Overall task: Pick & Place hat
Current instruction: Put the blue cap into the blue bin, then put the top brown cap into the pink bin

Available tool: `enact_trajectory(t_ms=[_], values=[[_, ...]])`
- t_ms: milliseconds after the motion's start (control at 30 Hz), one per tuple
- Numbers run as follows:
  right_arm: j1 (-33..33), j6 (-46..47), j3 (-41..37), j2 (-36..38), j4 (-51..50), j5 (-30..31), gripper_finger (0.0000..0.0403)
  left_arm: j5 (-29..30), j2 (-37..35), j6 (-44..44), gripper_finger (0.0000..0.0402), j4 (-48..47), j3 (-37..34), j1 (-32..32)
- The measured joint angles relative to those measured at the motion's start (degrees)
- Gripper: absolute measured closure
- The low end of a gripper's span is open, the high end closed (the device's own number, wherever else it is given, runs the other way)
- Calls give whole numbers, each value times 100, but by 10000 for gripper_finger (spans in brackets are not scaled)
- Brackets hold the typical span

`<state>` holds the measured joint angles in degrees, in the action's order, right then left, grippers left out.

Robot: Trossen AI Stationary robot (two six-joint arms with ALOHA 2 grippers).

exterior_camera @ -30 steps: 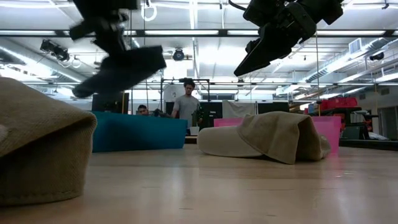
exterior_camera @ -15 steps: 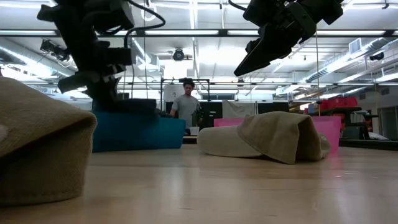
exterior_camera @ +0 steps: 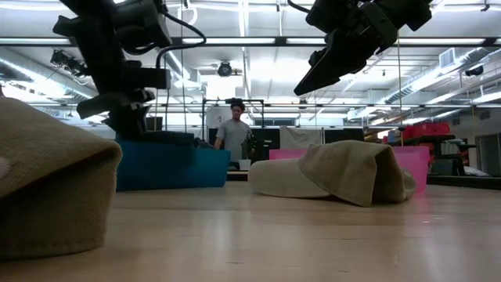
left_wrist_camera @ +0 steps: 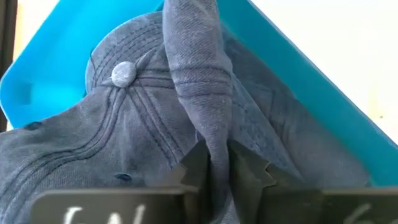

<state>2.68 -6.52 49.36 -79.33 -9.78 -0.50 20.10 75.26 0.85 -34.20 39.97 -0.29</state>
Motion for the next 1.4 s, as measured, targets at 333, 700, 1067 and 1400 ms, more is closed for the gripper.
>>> enact_trajectory(t_ms=[333,700,1067,1400], values=[[2,244,0,0,128,-2,211,-239,-115,2,244,-150,234,64],[199,-358,2,-38,-381,-9,211,-147,-328,-201,175,-393,1175,-107],[-39,-691,0,-1130,-577,5,211,-42,-328,-300,178,-198,1178,-114],[-190,-980,17,-1845,12,44,230,-24,-328,-260,179,-111,1180,-114]])
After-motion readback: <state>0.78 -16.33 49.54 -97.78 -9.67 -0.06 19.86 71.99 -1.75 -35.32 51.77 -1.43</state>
